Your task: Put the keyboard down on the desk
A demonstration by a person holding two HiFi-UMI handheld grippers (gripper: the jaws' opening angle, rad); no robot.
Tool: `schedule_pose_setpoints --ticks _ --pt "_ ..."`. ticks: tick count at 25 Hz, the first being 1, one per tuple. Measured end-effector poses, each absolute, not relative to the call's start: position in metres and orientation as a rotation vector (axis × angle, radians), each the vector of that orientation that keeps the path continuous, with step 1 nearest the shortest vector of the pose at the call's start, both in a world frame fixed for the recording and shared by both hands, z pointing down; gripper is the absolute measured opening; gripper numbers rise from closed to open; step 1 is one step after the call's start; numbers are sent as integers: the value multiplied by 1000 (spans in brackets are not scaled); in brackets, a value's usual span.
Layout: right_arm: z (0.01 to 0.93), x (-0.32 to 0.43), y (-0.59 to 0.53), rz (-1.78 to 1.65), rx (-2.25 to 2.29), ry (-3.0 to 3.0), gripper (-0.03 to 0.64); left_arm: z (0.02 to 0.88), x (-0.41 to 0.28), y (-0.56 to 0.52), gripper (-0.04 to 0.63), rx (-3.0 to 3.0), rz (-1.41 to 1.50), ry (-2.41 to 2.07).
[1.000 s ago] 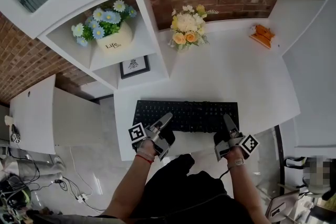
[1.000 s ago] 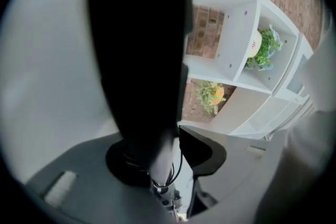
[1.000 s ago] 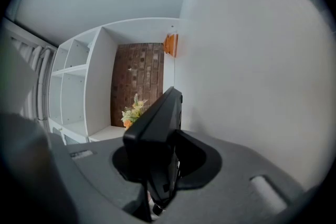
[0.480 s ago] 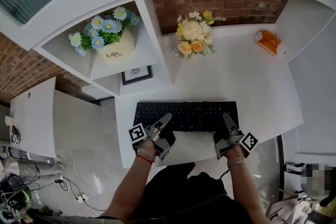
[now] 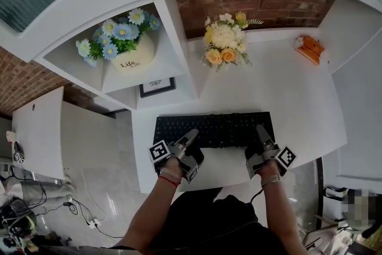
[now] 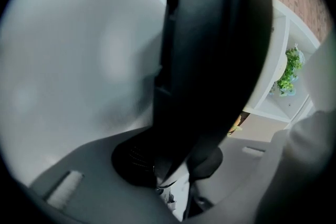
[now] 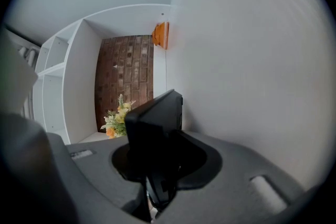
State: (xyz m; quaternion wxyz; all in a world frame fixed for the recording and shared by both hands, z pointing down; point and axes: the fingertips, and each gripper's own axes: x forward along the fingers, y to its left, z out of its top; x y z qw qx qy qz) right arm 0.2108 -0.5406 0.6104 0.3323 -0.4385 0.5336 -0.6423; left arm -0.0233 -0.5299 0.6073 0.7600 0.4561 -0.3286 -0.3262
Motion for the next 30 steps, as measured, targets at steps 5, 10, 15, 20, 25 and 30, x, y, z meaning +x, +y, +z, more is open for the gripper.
schedule_pose_setpoints --ticks 5,10,15,20,25,30 --pt "612 211 -543 -1703 -1137 1381 81 609 -22 -531 77 962 -720 -729" --pt "606 214 -541 -1720 -1130 1429 121 612 -23 -531 77 886 -773 -732" --pt "597 218 -528 -1750 -1118 1471 153 613 -22 -532 78 882 -782 -741" --pt "594 198 -506 -1814 -1070 1595 156 614 -22 -531 80 880 -780 -741" --pt "590 162 -494 -1836 -914 1707 158 614 -22 -531 80 878 -785 -734" --pt "595 149 -493 -1859 -903 1738 158 614 -21 -532 81 887 -790 -727"
